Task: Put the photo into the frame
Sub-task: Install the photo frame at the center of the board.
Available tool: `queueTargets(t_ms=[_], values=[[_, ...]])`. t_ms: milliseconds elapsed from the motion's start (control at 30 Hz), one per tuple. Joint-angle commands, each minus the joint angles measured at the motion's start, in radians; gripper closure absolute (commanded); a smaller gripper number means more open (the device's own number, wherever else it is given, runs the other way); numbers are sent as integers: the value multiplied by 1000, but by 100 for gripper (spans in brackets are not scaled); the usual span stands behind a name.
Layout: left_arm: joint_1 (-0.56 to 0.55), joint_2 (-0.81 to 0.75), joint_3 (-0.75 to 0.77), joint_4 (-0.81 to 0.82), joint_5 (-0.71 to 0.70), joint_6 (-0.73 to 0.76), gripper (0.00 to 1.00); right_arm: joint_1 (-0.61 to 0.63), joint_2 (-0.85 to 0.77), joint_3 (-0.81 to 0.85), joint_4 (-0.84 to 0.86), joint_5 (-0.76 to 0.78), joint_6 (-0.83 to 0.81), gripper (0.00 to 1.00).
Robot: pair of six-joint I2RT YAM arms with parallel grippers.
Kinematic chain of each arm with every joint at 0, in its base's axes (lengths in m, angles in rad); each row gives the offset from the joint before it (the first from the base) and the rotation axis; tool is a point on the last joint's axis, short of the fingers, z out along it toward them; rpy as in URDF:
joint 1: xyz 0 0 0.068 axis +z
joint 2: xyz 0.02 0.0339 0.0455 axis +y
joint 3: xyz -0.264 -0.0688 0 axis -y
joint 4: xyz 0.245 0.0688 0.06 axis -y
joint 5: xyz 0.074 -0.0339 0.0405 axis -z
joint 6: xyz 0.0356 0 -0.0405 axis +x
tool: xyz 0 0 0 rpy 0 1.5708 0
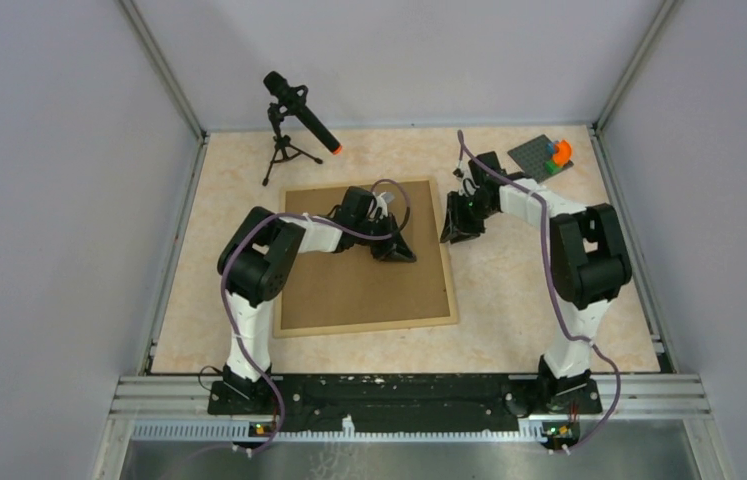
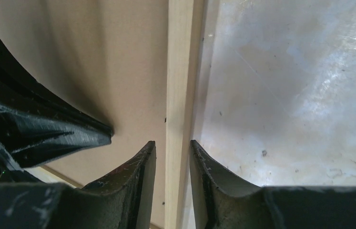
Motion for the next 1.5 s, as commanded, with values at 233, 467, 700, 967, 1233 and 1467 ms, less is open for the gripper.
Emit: queueTargets(t_ms=[233,467,700,967,1233,1467], values=[[52,44,-72,-21,-116,-4,96,-10,96,49,64,-9,-4,72],[52,47,-68,-38,-123,3,96,-17,131,58,49,6,4,75],[52,56,-64,-52,-126,8,96,-16,191,99,-13,73,-7,75],[52,87,-50,-88,-128,14,97,21,279,193,-112,158,-29,73],[52,93,-42,-99,-128,20,98,117,396,287,-198,316,-13,70],[52,93,-44,-100,-125,21,98,222,484,268,-164,360,48,59]])
